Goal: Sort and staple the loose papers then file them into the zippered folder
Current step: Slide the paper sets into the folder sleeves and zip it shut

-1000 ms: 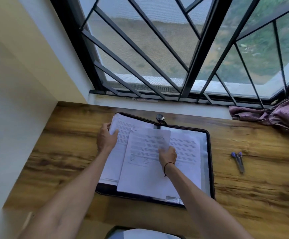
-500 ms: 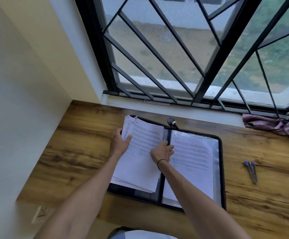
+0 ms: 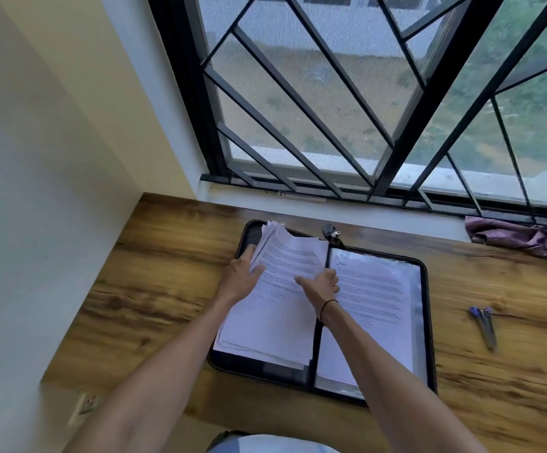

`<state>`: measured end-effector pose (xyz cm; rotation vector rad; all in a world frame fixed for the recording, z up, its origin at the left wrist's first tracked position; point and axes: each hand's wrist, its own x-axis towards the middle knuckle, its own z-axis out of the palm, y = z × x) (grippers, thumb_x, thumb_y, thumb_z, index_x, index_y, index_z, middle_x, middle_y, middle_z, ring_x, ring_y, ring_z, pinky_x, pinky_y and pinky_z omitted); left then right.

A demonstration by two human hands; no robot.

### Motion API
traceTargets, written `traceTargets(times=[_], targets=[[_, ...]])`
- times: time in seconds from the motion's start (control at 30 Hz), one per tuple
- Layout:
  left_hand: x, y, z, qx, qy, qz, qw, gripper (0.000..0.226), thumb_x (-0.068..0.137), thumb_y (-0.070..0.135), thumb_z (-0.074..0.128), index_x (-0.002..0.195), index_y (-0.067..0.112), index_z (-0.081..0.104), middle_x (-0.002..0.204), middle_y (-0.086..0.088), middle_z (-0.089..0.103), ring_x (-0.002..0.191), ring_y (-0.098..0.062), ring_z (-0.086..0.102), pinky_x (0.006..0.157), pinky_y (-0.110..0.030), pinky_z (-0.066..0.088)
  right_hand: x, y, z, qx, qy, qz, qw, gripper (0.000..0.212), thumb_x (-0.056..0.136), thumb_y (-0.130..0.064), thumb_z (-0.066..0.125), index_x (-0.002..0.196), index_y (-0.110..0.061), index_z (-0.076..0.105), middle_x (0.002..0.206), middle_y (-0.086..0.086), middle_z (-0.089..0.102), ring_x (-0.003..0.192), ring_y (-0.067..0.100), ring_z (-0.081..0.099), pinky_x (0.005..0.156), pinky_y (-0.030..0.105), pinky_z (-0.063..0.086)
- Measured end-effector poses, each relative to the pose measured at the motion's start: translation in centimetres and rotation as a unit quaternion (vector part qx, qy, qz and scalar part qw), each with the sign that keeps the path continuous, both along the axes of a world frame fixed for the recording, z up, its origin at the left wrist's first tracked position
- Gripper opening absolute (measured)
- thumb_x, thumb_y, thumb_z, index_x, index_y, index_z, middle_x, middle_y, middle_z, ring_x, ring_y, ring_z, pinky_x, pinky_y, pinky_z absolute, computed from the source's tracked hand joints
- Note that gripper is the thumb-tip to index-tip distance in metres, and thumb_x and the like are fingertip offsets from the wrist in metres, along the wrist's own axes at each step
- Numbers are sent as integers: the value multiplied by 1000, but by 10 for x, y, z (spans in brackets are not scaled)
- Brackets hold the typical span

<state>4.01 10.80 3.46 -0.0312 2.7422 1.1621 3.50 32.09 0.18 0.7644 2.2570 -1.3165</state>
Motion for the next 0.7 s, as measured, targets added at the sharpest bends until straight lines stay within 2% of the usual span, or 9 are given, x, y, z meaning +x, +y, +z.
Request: traceTargets(times=[0.03, 0.1, 0.2, 0.3, 0.4, 0.53, 0.6, 0.7], targets=[[-3, -3, 0, 22, -8, -2, 1000, 27, 103, 25, 61, 127, 17, 51, 106, 1, 69, 90, -22, 68, 75, -38, 57, 0, 4, -2, -29, 19, -10, 999, 82, 86, -36, 80, 137, -3, 25, 149, 15, 24, 142, 37, 25, 114, 53, 32], [-8, -5, 0, 84, -9, 4, 996, 25, 103, 19, 59, 127, 14, 53, 109, -2, 67, 97, -23, 66, 81, -39, 57, 0, 12, -1, -84, 57, -53, 993, 80, 79, -36, 83, 129, -8, 28, 141, 13, 31, 136, 35, 37, 111, 50, 41], [-14, -3, 9, 175, -32, 32, 984, 31, 103, 12, 60, 133, 14, 54, 117, -1, 67, 103, -13, 65, 85, -25, 54, -5, 27, 3, -218, 66, -95, 969, 69, 77, -31, 87, 118, -15, 34, 135, 14, 47, 122, 30, 58, 101, 49, 54], [-19, 2, 17, 235, -49, 64, 969, 35, 102, 9, 61, 137, 14, 55, 118, 2, 68, 102, -5, 65, 80, -15, 53, -5, 45, 9, -323, 78, -4, 943, 69, 78, -32, 86, 136, -14, 53, 136, 10, 65, 120, 28, 67, 101, 50, 55], [-26, 12, 19, 269, -57, 70, 959, 39, 102, 9, 62, 140, 12, 54, 124, -2, 69, 109, -12, 68, 86, -19, 55, 0, 59, 20, -328, 112, 56, 936, 63, 87, -31, 78, 143, -14, 53, 136, 6, 67, 122, 25, 66, 101, 47, 56], [-32, 46, 21, 283, -69, 57, 955, 38, 102, 14, 63, 139, 16, 54, 127, -2, 69, 115, -17, 67, 98, -34, 56, 3, 85, 27, -275, 163, 22, 947, 52, 90, -15, 74, 139, -16, 54, 131, 6, 69, 119, 27, 68, 93, 42, 59], [-34, 68, 20, 292, -77, 42, 952, 39, 102, 16, 62, 140, 19, 54, 128, 0, 69, 117, -16, 67, 97, -32, 55, 6, 103, 27, -221, 181, -21, 958, 43, 90, -9, 73, 130, -16, 59, 123, 5, 71, 114, 29, 69, 87, 40, 61], [-34, 101, 24, 310, -91, 12, 946, 39, 104, 16, 60, 141, 24, 52, 128, 10, 68, 114, -3, 66, 90, -19, 54, 13, 132, 30, -198, 199, -68, 957, 43, 81, -15, 81, 121, -14, 63, 115, 6, 74, 104, 27, 72, 80, 39, 63]])
